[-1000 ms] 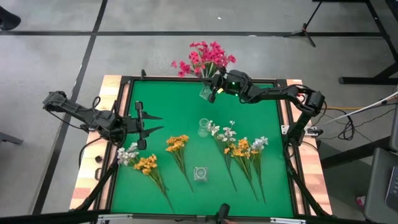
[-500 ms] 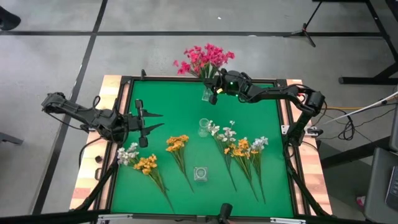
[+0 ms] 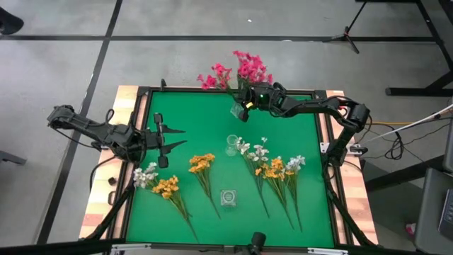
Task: Sort flowers into vase by color
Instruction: Put the pink flowers into the top transparent vase
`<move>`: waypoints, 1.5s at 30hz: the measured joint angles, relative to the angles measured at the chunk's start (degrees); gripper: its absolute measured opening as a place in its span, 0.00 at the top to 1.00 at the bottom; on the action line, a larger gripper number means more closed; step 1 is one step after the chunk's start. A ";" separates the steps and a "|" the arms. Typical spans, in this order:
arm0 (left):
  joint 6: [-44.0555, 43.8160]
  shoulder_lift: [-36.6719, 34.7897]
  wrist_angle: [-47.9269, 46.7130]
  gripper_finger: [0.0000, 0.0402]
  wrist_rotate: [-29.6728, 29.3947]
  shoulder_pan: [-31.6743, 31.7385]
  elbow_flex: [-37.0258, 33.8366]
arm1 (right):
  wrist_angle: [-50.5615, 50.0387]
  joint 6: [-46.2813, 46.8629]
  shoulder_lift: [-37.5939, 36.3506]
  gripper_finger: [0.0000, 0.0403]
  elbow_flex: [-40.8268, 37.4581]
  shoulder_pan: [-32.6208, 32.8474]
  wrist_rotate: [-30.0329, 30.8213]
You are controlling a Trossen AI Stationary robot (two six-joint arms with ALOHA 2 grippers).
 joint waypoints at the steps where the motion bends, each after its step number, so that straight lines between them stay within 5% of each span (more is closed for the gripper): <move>1: -0.01 0.00 0.00 0.66 0.00 0.00 0.00 | -0.30 0.02 0.00 1.00 0.00 0.00 0.01; 29: -0.41 -0.01 -0.02 0.66 0.01 0.00 0.00 | -3.38 -1.31 0.00 0.88 0.02 0.01 2.76; 45: -1.50 -0.01 -0.04 0.66 0.02 0.00 0.00 | -5.20 -1.10 -1.10 0.54 -0.07 0.11 6.06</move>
